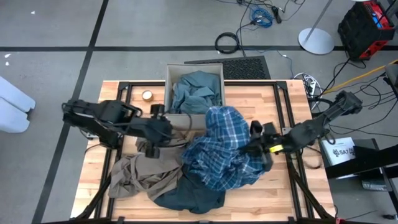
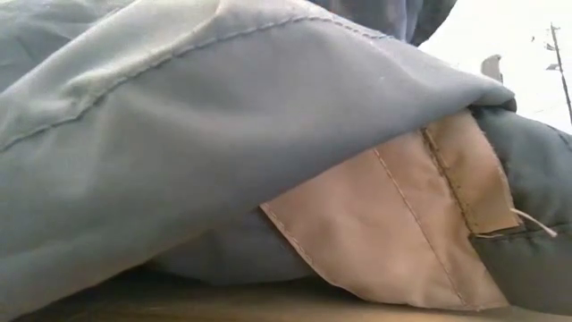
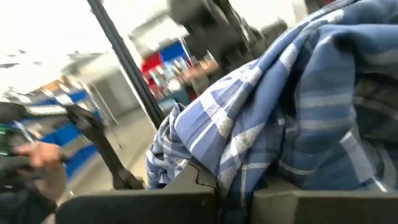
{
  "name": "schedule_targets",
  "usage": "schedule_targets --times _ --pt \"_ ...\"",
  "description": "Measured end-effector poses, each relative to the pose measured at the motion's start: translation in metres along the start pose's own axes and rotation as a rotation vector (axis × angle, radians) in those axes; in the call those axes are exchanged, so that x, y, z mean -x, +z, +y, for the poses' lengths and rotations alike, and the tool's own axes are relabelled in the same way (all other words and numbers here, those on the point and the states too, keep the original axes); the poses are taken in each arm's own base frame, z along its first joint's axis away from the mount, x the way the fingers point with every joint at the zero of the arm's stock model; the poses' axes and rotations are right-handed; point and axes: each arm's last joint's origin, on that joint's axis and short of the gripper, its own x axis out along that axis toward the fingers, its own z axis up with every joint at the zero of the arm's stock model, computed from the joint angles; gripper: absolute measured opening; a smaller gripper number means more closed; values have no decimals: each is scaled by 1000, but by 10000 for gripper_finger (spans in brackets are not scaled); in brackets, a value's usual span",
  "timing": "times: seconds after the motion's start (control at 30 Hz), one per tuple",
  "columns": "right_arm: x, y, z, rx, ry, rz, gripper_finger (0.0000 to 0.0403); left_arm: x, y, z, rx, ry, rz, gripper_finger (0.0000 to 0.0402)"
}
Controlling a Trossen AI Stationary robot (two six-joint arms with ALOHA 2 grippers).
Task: Sort clothes
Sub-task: Put the blue plaid shirt into the laundry bin
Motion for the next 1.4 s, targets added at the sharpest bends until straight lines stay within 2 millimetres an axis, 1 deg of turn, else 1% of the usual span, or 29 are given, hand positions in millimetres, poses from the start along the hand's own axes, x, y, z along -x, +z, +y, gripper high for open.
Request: schedule_targets --times 0.1,0.23,0.3,0.4,0.5,0.6,0.7,0.77,0.9,1.0,1.07,1.17,1.3,1.4 --pt "6 16 4 36 53 -106 0 9 -10 1 -5 -7 -15 178" --pt "14 38 5 76 107 -257 0 14 -26 3 -3 -7 -10 178" --pt "16 55 5 100 110 -314 0 14 -35 4 21 -1 -11 178" --pt "14 83 9 154 67 -352 0 12 -50 5 56 15 -34 178" --pt "5 113 13 207 0 -352 0 4 -65 4 88 13 -61 178" --pt "-10 143 15 243 -88 -336 0 -5 -82 3 95 11 -82 178" --pt "-28 170 11 263 -179 -311 0 -15 -97 1 109 6 -125 178" --pt "-43 184 5 270 -213 -286 0 -22 -104 -1 122 1 -168 178" --pt "-70 203 -20 208 -307 -201 0 -31 -110 -3 148 -13 -314 178" --pt "-90 208 -50 146 -411 -114 0 -37 -111 -7 120 -27 -440 178" --pt "-105 206 -73 104 -443 -63 0 -40 -110 -10 79 -34 -527 178" --pt "-124 200 -107 63 -497 -15 0 -39 -109 -14 13 -55 -646 178" --pt "-138 191 -152 21 -625 46 0 -29 -110 -14 -47 -77 -729 178" --pt "-147 177 -183 -7 -726 133 0 -19 -115 -12 -47 -87 -760 178"
